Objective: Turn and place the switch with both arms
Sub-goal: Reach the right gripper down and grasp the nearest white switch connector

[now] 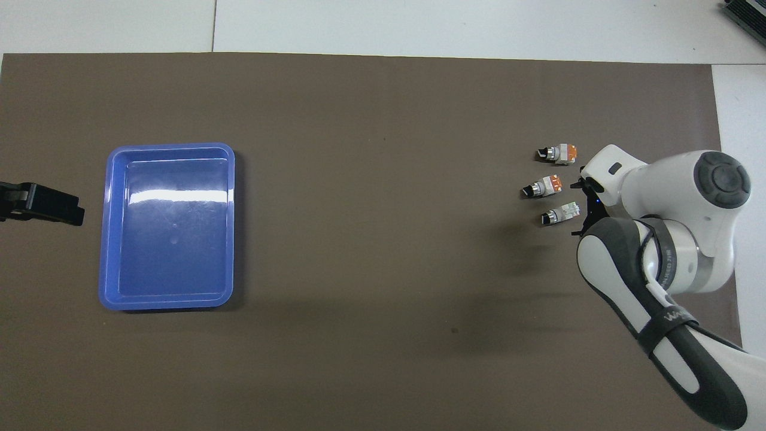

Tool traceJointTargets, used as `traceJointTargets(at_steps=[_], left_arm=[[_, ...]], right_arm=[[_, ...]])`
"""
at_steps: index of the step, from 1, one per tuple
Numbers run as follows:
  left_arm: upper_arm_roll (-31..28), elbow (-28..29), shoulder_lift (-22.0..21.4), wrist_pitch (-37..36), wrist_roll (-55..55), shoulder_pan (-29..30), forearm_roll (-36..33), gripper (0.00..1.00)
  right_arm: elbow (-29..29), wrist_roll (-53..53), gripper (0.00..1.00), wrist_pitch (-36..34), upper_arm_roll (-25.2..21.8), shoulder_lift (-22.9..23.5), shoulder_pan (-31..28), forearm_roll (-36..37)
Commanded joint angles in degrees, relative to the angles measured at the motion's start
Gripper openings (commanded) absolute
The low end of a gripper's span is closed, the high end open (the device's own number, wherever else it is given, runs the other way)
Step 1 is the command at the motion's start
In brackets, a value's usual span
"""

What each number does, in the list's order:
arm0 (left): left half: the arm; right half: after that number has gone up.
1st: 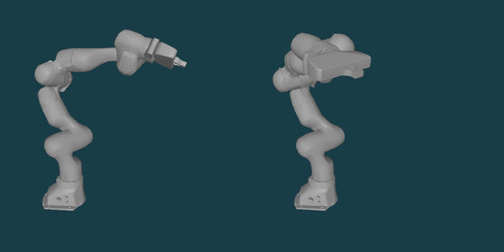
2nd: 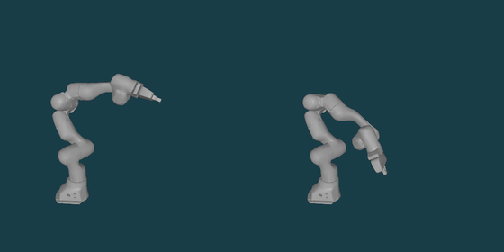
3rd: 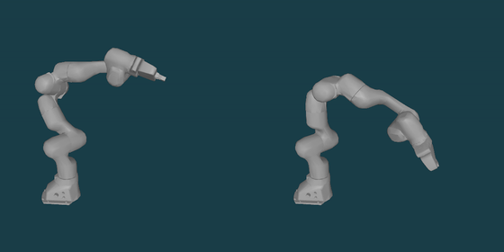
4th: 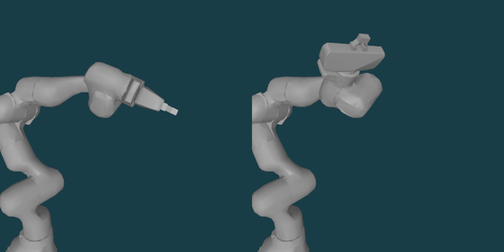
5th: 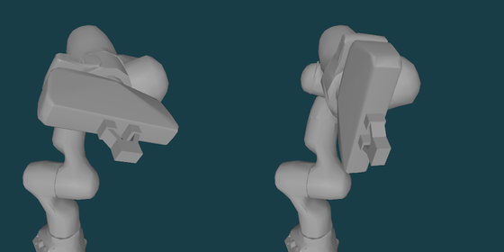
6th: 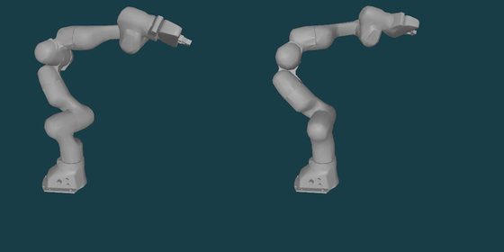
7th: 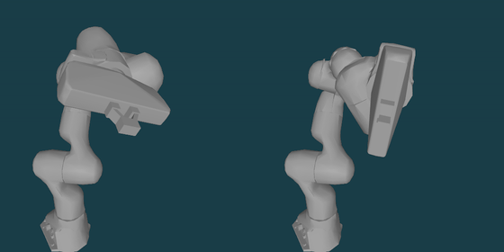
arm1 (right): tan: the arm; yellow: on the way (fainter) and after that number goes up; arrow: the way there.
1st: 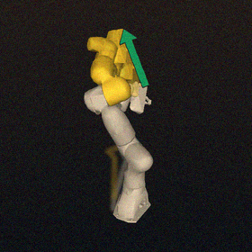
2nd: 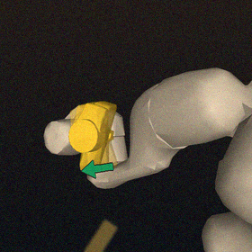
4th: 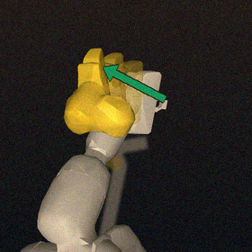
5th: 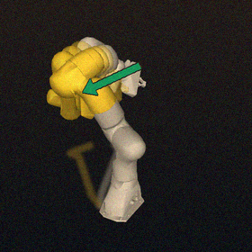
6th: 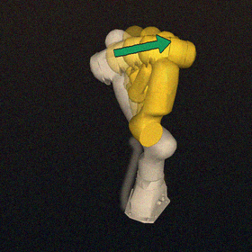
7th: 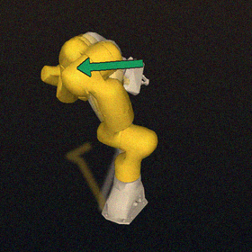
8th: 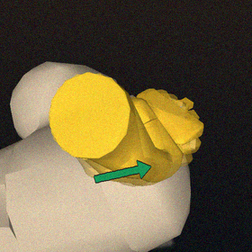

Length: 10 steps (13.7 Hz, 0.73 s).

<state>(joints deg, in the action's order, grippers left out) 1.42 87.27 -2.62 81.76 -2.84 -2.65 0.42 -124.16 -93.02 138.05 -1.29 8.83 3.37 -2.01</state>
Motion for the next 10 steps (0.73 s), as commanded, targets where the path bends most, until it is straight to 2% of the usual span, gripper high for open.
traceJointTargets(at_steps=[1,6,10], left_arm=[[-0.5,1.5,-1.5,-0.3,0.1,-0.2,0.5,1.00],[-0.5,1.5,-1.5,-0.3,0.1,-0.2,0.5,1.00],[-0.5,1.5,-1.5,-0.3,0.1,-0.2,0.5,1.00]], right_arm=[[-3.5,-5.4,1.00,4.5,-0.1,-0.9,0.0,-0.4],[-8.8,-6.8,1.00,6.7,-0.2,-2.7,-2.4,-0.4],[-10.0,-7.0,1.00,10.1,-0.2,-2.4,-3.0,-0.4]])
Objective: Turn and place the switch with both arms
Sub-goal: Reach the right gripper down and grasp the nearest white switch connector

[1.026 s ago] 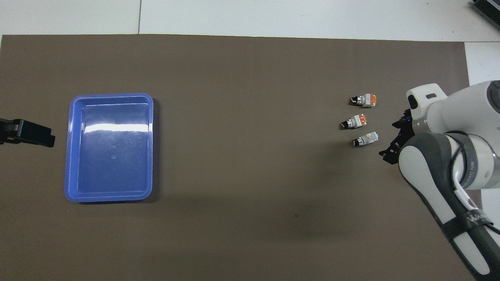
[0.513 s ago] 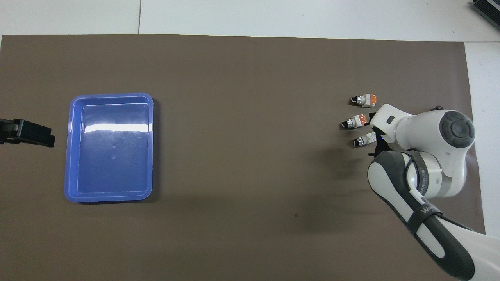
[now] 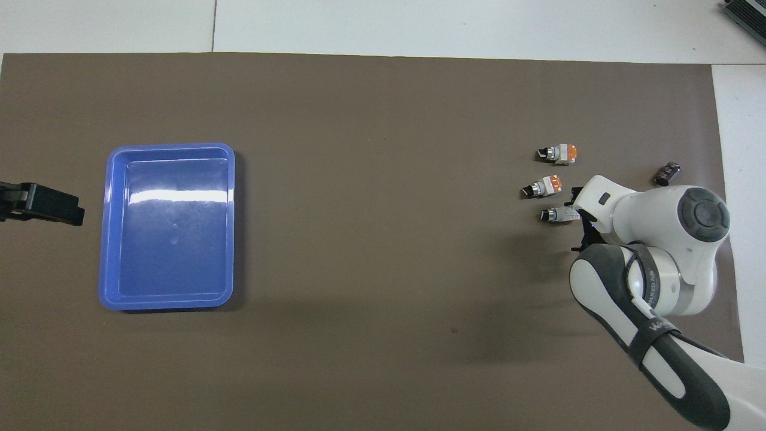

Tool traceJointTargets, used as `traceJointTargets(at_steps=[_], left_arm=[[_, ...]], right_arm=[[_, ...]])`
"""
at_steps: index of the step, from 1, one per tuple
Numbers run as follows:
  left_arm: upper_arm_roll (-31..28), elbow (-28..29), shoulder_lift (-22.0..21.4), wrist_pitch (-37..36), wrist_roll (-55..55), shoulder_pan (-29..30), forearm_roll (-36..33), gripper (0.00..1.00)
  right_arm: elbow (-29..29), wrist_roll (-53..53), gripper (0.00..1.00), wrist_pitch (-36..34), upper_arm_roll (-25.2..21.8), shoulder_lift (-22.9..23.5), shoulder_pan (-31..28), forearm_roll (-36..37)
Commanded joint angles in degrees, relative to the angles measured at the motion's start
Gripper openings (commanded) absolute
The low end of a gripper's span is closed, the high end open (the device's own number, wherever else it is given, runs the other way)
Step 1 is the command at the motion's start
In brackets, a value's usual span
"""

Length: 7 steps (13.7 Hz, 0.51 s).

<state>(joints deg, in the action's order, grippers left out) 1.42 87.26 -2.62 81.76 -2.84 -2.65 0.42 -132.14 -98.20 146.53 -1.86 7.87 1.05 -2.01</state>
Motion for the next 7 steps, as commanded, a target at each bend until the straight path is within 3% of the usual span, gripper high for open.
traceJointTargets(at_steps=[1,4,7], left_arm=[[-0.5,1.5,-1.5,-0.3,0.1,-0.2,0.5,1.00],[-0.5,1.5,-1.5,-0.3,0.1,-0.2,0.5,1.00],[-0.5,1.5,-1.5,-0.3,0.1,-0.2,0.5,1.00]], right_arm=[[-2.1,-2.3,1.00,3.1,0.4,-1.1,-0.9,-0.4],[1.1,-3.2,1.00,2.5,0.4,0.0,-1.0,-0.5],[1.2,6.1,1.00,1.6,0.4,0.2,-0.9,-0.6]])
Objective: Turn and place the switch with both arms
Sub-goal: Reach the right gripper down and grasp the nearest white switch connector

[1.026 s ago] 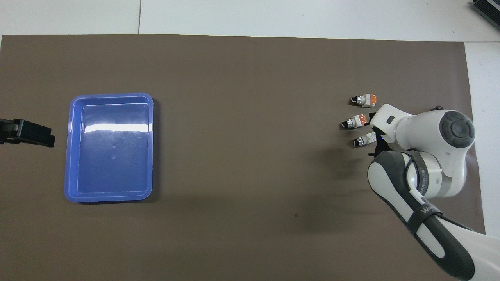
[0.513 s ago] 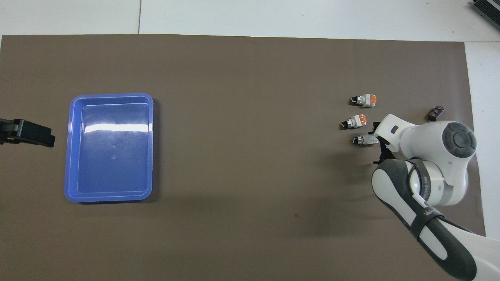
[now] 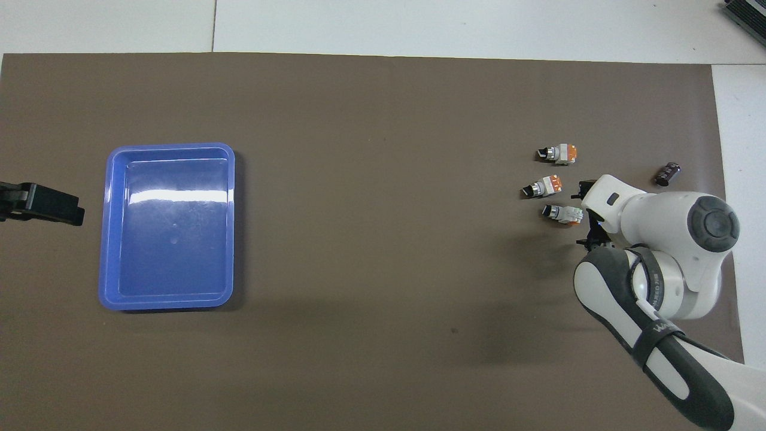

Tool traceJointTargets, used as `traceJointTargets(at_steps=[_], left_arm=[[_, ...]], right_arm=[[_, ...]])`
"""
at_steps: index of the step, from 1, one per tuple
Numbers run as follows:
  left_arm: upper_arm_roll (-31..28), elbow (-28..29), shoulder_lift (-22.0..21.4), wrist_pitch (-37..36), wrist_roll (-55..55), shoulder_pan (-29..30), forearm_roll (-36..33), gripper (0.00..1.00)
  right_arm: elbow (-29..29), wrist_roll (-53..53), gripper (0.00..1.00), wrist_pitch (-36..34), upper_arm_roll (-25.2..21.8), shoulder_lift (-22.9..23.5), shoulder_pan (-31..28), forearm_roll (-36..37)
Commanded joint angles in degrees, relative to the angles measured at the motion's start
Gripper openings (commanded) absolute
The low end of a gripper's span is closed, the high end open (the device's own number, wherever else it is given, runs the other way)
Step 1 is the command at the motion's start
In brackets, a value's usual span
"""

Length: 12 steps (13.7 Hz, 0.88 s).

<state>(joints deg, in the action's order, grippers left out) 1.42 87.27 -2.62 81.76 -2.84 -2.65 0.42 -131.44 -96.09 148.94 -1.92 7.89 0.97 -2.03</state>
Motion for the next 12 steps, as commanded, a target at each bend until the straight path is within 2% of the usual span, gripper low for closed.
traceJointTargets(at_steps=[1,4,5,6,7,8,9,12], left_arm=[[-0.5,1.5,-1.5,-0.3,0.1,-0.2,0.5,1.00],[-0.5,1.5,-1.5,-0.3,0.1,-0.2,0.5,1.00],[-0.5,1.5,-1.5,-0.3,0.1,-0.2,0.5,1.00],[-0.5,1.5,-1.5,-0.3,0.1,-0.2,0.5,1.00],[-0.5,1.5,-1.5,-0.3,0.1,-0.2,0.5,1.00],[-0.5,1.5,-1.5,-0.3,0.1,-0.2,0.5,1.00],[-0.5,1.5,-1.5,-0.3,0.1,-0.2,0.5,1.00],[-0.5,1.5,-1.5,-0.3,0.1,-0.2,0.5,1.00]], right_arm=[[0.4,5.6,1.00,-1.7,0.5,0.1,-0.8,-0.6],[0.0,9.7,1.00,-1.9,0.5,0.5,-0.8,-0.6],[0.0,9.7,0.95,-1.5,0.5,0.7,-0.5,-0.6],[0.0,9.5,0.78,-1.3,0.5,0.9,-0.6,-0.6],[0.0,10.0,0.43,-1.3,0.5,0.9,-0.6,-0.6],[0.0,10.1,0.14,-1.0,0.5,0.9,-0.7,-0.6],[0.0,10.2,0.00,-1.1,0.5,0.8,-0.6,-0.6],[-0.1,14.4,0.00,-2.8,0.4,0.6,-0.3,-0.2]])
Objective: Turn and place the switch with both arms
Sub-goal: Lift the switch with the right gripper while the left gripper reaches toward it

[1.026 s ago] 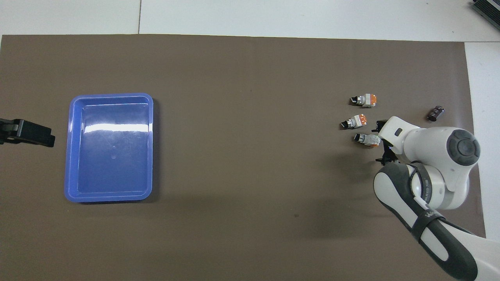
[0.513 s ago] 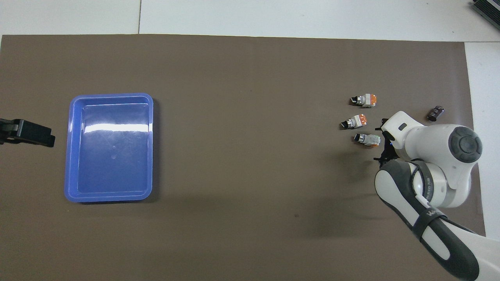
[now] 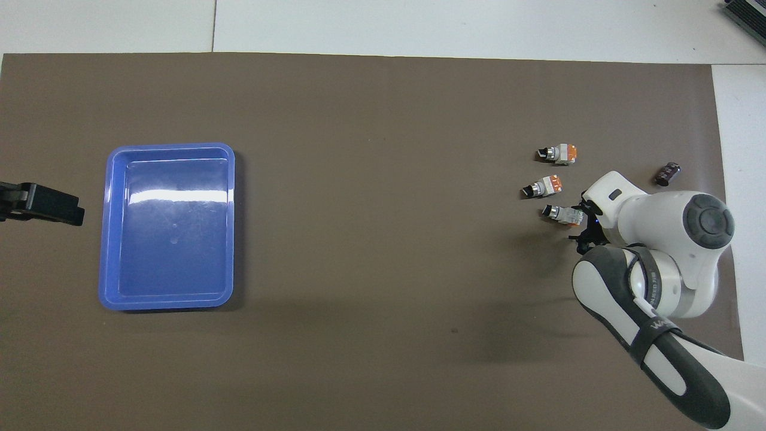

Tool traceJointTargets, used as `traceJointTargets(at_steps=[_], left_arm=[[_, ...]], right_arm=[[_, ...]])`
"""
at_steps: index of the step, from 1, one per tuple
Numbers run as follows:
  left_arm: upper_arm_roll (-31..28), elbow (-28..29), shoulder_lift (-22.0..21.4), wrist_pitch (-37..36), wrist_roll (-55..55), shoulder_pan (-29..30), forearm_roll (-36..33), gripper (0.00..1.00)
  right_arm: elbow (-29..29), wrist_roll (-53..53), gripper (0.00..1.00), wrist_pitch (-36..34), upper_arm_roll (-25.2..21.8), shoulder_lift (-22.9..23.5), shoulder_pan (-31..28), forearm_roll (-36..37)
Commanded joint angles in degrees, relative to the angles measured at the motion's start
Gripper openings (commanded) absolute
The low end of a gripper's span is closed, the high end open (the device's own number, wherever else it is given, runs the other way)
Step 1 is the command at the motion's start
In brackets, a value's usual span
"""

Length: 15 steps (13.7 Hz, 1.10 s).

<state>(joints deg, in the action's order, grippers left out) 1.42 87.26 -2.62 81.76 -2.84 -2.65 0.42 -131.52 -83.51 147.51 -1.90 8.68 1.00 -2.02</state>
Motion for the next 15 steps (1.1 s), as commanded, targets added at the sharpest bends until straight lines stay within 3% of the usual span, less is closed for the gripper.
traceJointTargets(at_steps=[1,2,6,10,15], left_arm=[[-0.5,1.5,-1.5,-0.3,0.1,-0.2,0.5,1.00],[-0.5,1.5,-1.5,-0.3,0.1,-0.2,0.5,1.00],[-0.5,1.5,-1.5,-0.3,0.1,-0.2,0.5,1.00],[-0.5,1.5,-1.5,-0.3,0.1,-0.2,0.5,1.00],[-0.3,2.6,-2.7,-5.0,0.0,-0.4,0.5,1.00]], right_arm=[[0.3,-3.2,0.00,-3.6,0.5,-0.4,0.1,1.4],[1.3,-9.6,0.00,-6.0,0.7,-0.9,1.0,2.0],[5.1,-11.5,0.00,-14.9,1.6,-3.3,2.2,-0.2],[11.4,-12.9,0.00,-29.8,6.3,-7.0,2.3,-16.5],[12.8,-12.7,0.00,-31.4,15.3,-8.8,2.3,-33.5]])
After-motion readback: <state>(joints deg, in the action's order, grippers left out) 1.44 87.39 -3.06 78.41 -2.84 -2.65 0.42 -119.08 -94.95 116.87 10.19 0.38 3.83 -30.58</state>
